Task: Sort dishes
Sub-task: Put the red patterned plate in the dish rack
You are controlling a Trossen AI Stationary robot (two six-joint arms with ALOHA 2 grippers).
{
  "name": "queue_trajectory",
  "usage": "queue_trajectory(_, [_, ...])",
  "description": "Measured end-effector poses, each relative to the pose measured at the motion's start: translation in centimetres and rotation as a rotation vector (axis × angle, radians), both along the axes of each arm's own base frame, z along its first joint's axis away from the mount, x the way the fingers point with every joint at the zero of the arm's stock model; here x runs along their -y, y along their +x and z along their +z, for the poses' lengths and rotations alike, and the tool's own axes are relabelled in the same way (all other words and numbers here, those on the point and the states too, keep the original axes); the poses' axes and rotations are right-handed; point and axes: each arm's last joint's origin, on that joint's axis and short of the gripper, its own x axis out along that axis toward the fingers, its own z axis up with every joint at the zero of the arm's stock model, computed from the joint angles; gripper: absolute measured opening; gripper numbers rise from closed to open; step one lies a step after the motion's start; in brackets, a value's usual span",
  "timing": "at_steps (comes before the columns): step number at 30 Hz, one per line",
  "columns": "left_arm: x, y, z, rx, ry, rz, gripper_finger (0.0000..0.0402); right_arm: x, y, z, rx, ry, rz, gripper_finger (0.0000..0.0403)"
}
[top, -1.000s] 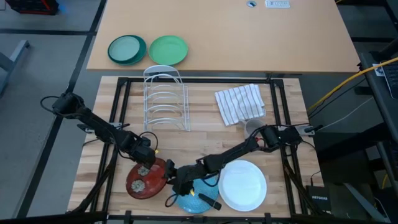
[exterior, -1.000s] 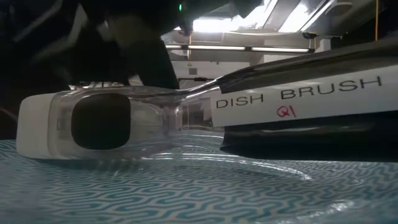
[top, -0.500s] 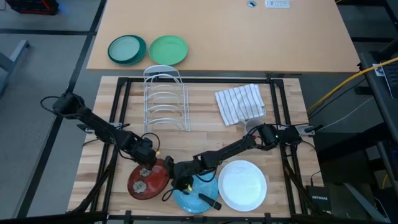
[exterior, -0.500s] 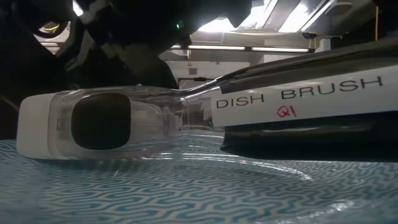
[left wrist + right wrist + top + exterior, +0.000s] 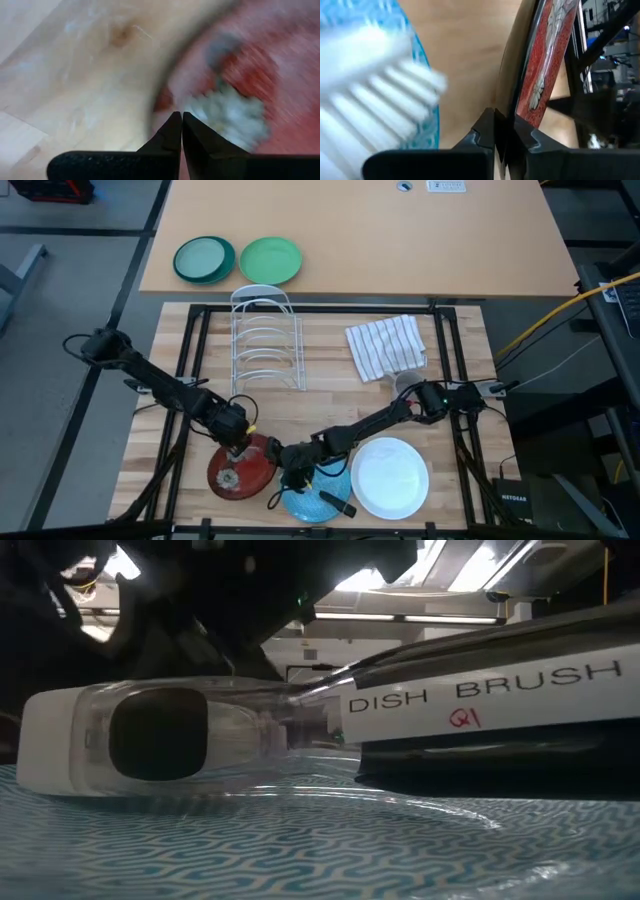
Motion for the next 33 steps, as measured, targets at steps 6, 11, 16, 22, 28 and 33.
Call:
queue_trajectory(6, [-0.4,-0.8,2.1,0.103,-0.047,-0.002,0.0005,-0.7,-0.6,-0.2,0.01,-0.23,-0.036,0.0018])
queue_trajectory(11, [-1.1,-2.0,4.2,0.206,-0.088,0.016,0.0005,-1.3,-1.0,-0.2,0.009,-0.361,-0.027,0.0018])
queue_trajectory(16, [-2.1,-3.1,6.1,0.342,-0.123,0.023,0.0005,-1.8,-1.4,-0.1,0.022,-0.489,-0.037,0.0018])
queue_trajectory(22, [-3.1,-4.0,7.5,0.472,-0.107,0.012,0.0006,-2.9,-1.9,0.1,0.032,-0.624,-0.033,0.0018])
queue_trajectory(28, [-3.9,-4.1,7.7,0.545,0.011,-0.049,0.0059,-4.2,-2.6,0.3,0.04,-0.744,-0.023,0.0018])
queue_trajectory(33, [-4.5,-3.8,7.7,0.579,0.103,-0.109,0.0138,-5.1,-3.1,0.4,0.048,-0.8,-0.021,0.0018])
